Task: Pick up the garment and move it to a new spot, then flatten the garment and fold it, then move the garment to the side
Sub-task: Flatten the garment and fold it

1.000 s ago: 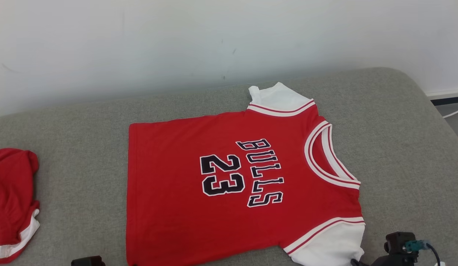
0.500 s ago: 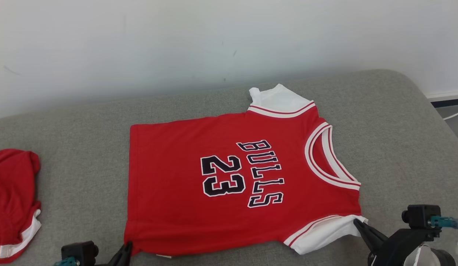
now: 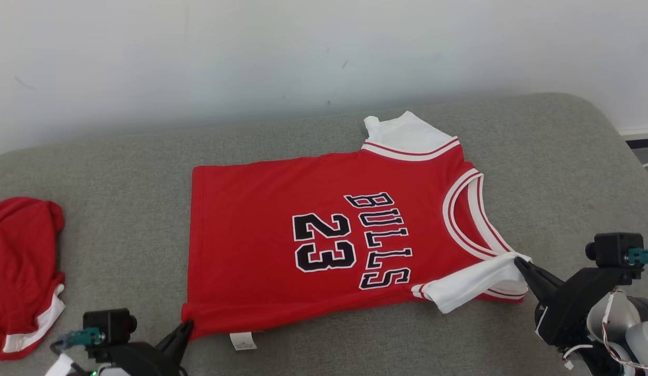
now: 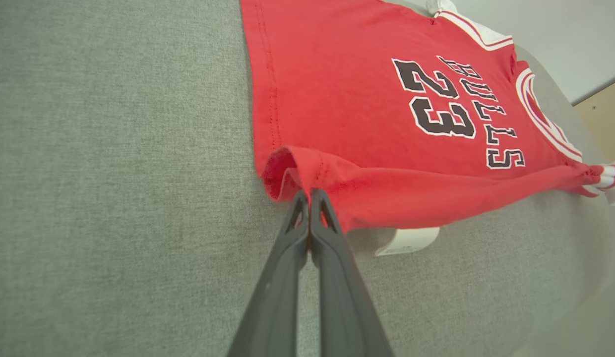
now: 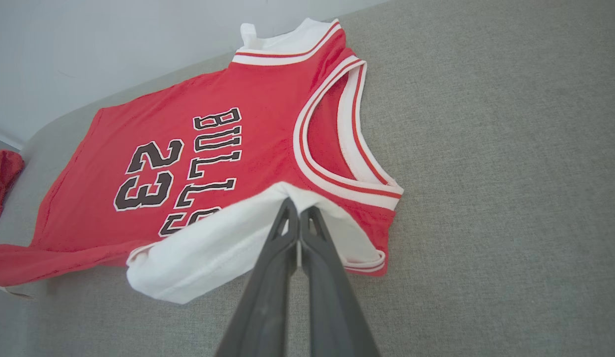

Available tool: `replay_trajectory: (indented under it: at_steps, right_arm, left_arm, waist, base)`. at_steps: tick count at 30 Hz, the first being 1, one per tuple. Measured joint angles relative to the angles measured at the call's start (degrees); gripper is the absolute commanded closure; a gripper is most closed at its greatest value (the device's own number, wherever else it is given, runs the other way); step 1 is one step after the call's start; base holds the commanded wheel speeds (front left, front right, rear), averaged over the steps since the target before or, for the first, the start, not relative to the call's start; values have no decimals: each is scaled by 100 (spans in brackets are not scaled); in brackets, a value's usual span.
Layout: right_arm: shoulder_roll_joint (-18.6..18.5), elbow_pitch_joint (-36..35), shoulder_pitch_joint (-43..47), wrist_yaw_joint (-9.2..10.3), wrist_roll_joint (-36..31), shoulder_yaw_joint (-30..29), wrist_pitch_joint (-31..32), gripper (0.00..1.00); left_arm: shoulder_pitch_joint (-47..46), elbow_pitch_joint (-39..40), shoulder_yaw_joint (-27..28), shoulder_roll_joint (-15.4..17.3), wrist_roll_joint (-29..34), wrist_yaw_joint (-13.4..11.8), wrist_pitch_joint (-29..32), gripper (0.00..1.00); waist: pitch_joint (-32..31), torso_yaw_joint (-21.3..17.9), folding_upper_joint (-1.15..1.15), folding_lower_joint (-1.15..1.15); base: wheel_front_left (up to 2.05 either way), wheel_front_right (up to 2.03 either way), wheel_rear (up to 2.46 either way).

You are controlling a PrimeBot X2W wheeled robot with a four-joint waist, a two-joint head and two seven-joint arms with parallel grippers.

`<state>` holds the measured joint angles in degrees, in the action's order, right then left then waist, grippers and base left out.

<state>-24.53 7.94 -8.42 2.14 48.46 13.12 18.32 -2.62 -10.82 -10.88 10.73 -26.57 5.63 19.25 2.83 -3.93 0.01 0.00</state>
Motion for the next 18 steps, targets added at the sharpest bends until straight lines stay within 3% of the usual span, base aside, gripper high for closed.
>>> replay_trajectory:
  at_steps: [9, 18]
  right_arm:
    - [35, 906, -1142, -151, 86, 247, 524, 100]
    - [443, 1893, -2272, -275, -8, 588, 817, 100]
  left_arm:
    - [-974, -697, 119, 16, -661, 63, 795, 100]
    - [-1844, -1410, 263, -53, -1051, 94, 1240, 100]
  waist:
    - [220, 5, 0, 0]
    - [532, -70, 0, 1]
  base:
    - [0, 0, 0]
    - [0, 0, 0]
